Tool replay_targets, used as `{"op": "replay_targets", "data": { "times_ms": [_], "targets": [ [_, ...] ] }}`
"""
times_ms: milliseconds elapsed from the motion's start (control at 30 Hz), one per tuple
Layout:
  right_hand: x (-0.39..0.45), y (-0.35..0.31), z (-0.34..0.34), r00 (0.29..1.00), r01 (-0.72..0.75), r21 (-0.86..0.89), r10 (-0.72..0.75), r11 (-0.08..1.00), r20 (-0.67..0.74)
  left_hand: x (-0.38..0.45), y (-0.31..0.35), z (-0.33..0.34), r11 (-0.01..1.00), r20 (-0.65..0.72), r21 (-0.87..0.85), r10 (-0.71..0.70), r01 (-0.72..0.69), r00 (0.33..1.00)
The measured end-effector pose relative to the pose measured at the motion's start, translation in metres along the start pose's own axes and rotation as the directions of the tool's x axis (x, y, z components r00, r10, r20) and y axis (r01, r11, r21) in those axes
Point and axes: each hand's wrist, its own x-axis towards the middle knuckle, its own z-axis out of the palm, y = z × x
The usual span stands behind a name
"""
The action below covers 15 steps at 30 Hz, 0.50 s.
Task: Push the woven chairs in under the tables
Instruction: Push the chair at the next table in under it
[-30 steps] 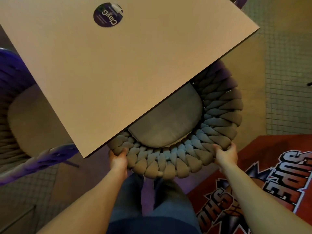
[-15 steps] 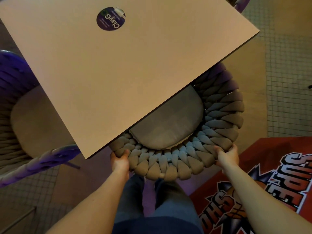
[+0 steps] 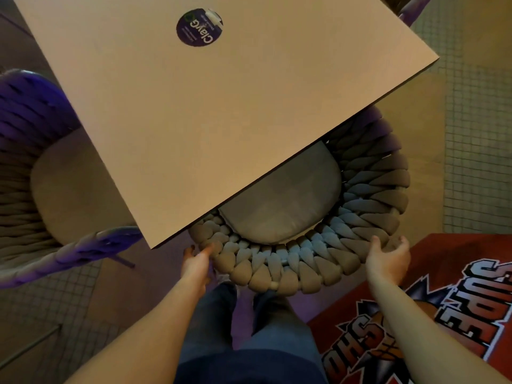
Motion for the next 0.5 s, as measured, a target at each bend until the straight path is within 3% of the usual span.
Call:
{"op": "replay_targets", "data": {
  "times_ms": [100, 233, 367, 433, 500],
  "targets": [
    [-0.039, -0.013, 0.009, 0.966, 0.253, 0.011, -0.252, 0.967, -0.062, -0.003, -0.003, -0.041, 0.999, -0.065, 0.007, -0.038, 0.039, 0.997],
    [-0.111, -0.028, 0.053, 0.91, 0.335, 0.077, -0.343, 0.939, 0.234, -0.004, -0.003, -0.103, 0.992, -0.083, -0.12, -0.053, 0.043, 0.995],
    [-0.203, -0.037, 0.12, 0.705, 0.298, 0.059, -0.261, 0.953, 0.659, 0.004, 0.001, -0.165, 0.965, -0.058, -0.261, -0.046, 0.03, 0.997],
    [-0.258, -0.035, 0.156, 0.583, 0.342, 0.023, -0.231, 0.939, 0.779, 0.01, -0.001, -0.203, 0.947, -0.051, -0.322, -0.028, 0.01, 0.998],
    [-0.312, -0.025, 0.191, 0.508, 0.415, -0.002, -0.231, 0.91, 0.83, 0.014, -0.003, -0.246, 0.937, -0.036, -0.349, -0.012, -0.001, 0.999]
  ]
}}
